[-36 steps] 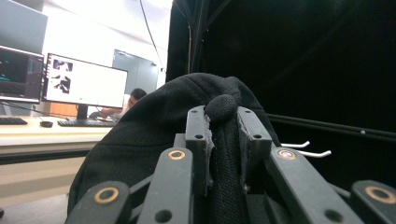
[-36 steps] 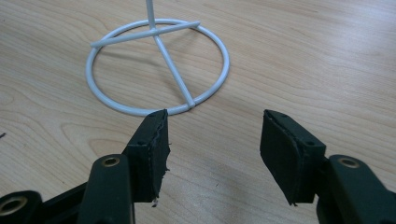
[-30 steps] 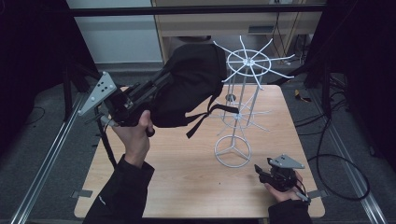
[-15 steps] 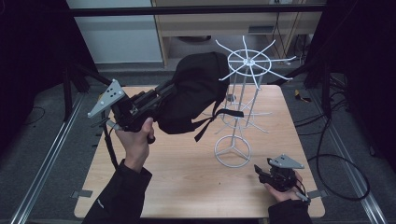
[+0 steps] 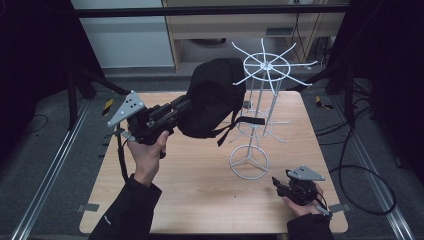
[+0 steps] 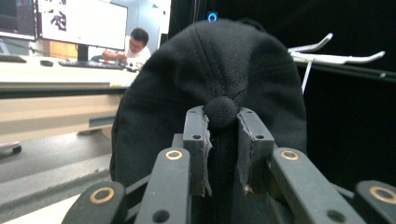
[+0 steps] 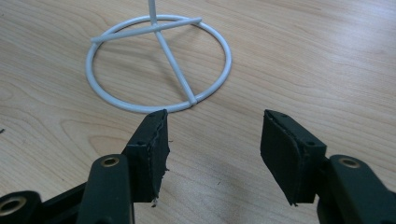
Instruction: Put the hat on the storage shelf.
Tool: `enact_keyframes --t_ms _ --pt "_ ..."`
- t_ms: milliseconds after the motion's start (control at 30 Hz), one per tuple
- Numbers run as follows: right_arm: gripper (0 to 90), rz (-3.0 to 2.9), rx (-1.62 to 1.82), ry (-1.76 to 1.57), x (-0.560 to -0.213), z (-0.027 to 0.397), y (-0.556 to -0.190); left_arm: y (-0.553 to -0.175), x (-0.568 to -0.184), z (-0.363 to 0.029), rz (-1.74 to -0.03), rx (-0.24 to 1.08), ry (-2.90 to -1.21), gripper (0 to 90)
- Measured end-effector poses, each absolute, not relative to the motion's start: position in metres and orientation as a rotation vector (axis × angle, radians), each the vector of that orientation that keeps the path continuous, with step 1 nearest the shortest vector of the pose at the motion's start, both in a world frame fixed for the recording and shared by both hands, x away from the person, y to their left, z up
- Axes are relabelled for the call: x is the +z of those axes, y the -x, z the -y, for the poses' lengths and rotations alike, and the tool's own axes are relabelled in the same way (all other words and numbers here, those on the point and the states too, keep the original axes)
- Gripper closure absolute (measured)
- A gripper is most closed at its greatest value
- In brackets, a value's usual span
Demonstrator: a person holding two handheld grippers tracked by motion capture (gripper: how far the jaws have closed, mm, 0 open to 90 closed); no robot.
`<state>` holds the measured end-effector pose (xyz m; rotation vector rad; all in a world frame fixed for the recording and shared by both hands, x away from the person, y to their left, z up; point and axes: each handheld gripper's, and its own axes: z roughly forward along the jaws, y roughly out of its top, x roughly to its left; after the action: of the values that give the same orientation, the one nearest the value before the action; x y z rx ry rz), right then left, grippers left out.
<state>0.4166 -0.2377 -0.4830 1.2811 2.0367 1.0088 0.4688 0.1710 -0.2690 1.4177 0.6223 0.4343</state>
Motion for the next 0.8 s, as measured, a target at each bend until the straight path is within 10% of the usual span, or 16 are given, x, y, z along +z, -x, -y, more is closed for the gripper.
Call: enact_keyframes --t_ms 467,800 --pt "41.4 -2.039 1.006 -1.277 -0.483 0.238 -0.417 -0.472 -0.282 -0.162 -0.646 0.476 -1.496 73.2" --pt "40.8 -2.039 1.004 -1.277 -0.484 0.238 -0.417 -0.465 -0.285 -0.169 -0.641 0.511 -1.486 51.7"
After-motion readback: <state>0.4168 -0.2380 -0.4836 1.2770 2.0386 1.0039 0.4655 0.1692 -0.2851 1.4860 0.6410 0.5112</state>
